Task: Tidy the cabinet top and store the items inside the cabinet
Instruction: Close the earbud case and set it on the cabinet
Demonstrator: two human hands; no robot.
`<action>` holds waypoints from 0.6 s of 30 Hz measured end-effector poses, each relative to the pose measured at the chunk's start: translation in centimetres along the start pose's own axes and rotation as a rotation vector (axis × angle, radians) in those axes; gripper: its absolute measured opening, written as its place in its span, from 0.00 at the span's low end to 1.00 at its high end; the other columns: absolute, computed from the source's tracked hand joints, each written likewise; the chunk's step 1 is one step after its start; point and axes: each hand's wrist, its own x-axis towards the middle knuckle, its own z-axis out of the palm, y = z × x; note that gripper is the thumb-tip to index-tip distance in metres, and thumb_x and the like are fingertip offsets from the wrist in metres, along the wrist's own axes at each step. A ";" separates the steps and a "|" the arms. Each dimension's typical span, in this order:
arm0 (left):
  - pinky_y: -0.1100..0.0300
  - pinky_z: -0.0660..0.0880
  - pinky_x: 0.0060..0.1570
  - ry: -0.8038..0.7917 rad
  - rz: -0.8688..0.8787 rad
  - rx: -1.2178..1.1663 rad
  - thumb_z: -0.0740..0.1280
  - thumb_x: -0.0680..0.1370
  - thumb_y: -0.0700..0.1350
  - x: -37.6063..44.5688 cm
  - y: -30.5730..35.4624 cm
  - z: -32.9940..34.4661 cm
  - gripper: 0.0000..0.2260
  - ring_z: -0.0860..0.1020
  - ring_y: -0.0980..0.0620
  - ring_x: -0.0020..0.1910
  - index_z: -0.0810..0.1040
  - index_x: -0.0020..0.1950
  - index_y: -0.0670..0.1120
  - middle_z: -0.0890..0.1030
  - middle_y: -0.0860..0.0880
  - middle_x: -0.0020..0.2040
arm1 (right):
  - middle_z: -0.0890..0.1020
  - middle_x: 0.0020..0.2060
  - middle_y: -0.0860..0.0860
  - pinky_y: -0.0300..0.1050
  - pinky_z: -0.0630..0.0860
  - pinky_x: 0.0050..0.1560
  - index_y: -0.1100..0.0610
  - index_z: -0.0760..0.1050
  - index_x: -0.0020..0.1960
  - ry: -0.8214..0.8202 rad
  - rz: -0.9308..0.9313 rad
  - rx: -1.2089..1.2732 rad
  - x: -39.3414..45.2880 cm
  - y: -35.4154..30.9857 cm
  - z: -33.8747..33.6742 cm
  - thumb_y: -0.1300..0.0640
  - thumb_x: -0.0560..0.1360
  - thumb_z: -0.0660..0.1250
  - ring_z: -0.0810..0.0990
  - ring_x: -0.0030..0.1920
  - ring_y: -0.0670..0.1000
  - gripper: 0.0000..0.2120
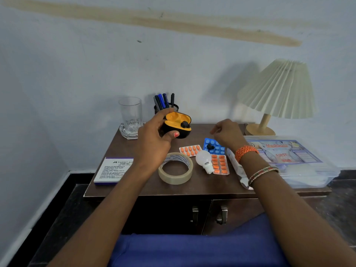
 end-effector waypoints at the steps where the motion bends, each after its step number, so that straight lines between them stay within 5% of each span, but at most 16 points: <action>1: 0.81 0.68 0.48 -0.003 -0.003 -0.001 0.72 0.72 0.37 0.0 0.0 0.0 0.26 0.76 0.59 0.54 0.72 0.67 0.53 0.79 0.55 0.57 | 0.83 0.49 0.59 0.46 0.77 0.53 0.62 0.82 0.49 -0.025 0.006 -0.031 0.3 0.2 0.4 0.68 0.72 0.62 0.81 0.50 0.55 0.11; 5: 0.84 0.65 0.46 -0.022 -0.001 0.013 0.72 0.72 0.37 0.0 -0.2 0.0 0.26 0.74 0.61 0.54 0.73 0.67 0.54 0.79 0.54 0.58 | 0.81 0.53 0.60 0.48 0.78 0.55 0.63 0.80 0.52 -0.126 -0.012 -0.143 0.7 0.1 1.7 0.68 0.71 0.68 0.80 0.54 0.58 0.10; 11: 0.72 0.67 0.53 -0.042 -0.001 0.022 0.72 0.72 0.38 0.0 -0.5 0.1 0.26 0.75 0.57 0.58 0.72 0.67 0.54 0.79 0.51 0.62 | 0.80 0.54 0.60 0.50 0.78 0.54 0.64 0.78 0.52 -0.186 -0.023 -0.246 0.4 0.2 2.7 0.64 0.71 0.70 0.79 0.55 0.59 0.10; 18: 0.75 0.67 0.51 -0.026 0.011 -0.006 0.72 0.72 0.37 -0.1 -0.6 0.1 0.26 0.75 0.59 0.55 0.73 0.66 0.55 0.80 0.51 0.59 | 0.79 0.53 0.59 0.53 0.78 0.53 0.62 0.78 0.50 -0.153 -0.056 -0.314 0.0 0.5 3.2 0.65 0.71 0.69 0.79 0.52 0.60 0.09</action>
